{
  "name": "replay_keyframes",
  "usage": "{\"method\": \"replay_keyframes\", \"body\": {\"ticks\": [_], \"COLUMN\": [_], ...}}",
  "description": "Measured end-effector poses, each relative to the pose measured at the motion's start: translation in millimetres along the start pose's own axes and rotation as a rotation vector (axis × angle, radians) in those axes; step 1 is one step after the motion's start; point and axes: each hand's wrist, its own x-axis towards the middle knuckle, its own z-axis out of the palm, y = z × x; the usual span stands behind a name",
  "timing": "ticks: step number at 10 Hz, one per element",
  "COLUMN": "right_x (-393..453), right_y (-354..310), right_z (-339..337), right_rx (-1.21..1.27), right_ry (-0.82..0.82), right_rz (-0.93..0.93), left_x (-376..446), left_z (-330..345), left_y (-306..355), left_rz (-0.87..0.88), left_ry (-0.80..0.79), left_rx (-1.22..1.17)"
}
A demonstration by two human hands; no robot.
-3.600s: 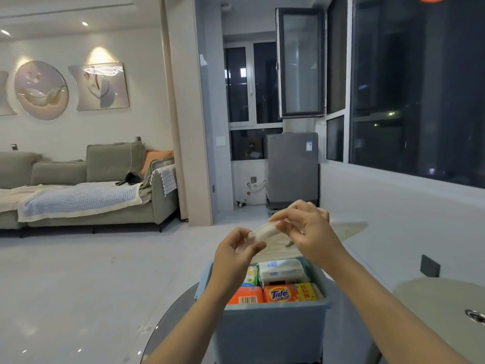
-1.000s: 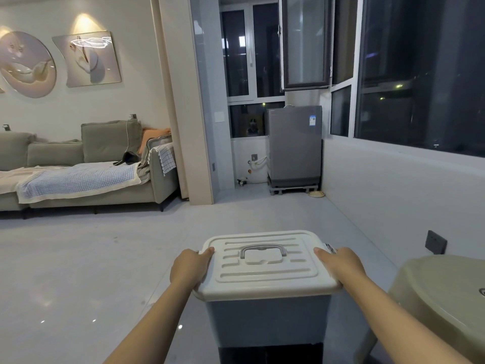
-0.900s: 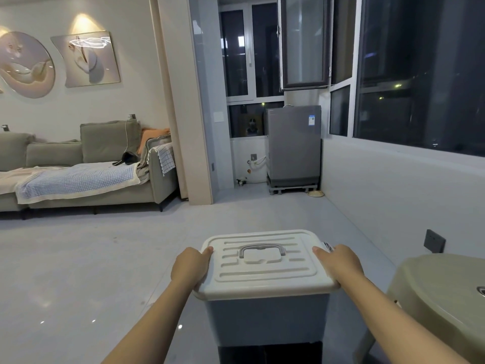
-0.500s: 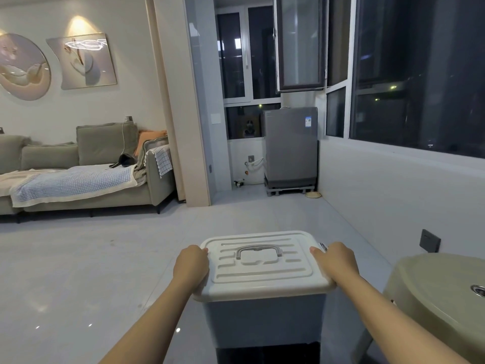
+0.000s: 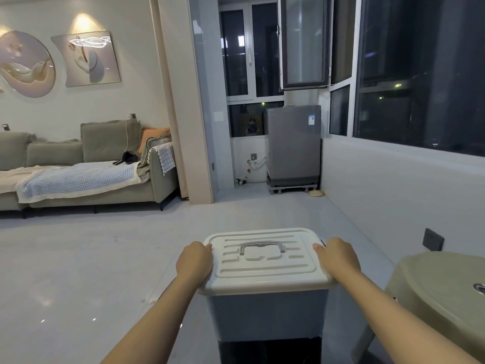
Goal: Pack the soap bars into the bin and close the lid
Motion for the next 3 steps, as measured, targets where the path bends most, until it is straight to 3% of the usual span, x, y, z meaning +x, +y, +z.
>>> {"method": "replay_keyframes", "body": {"ticks": [1,2,3], "right_x": [-3.9,-14.1,-36.8], "right_y": [0.2,-4.9,-24.7], "right_z": [-5.1,-19.7,-54.0], "right_rx": [-0.025,0.05,0.459], "right_ry": [-0.121,-0.112,0.156], "right_rz": [-0.014,-0.065,-0.226], "left_x": [-9.5,-23.8,-33.7], "left_z": [-6.1,-5.4,-0.8], "left_y": [7.1,20.0,39.3], "left_rz": [0.028,0.16,0.346], "left_ry": [0.005,0.043,0.115], "left_rx": [0.038,0.02,0.066]}}
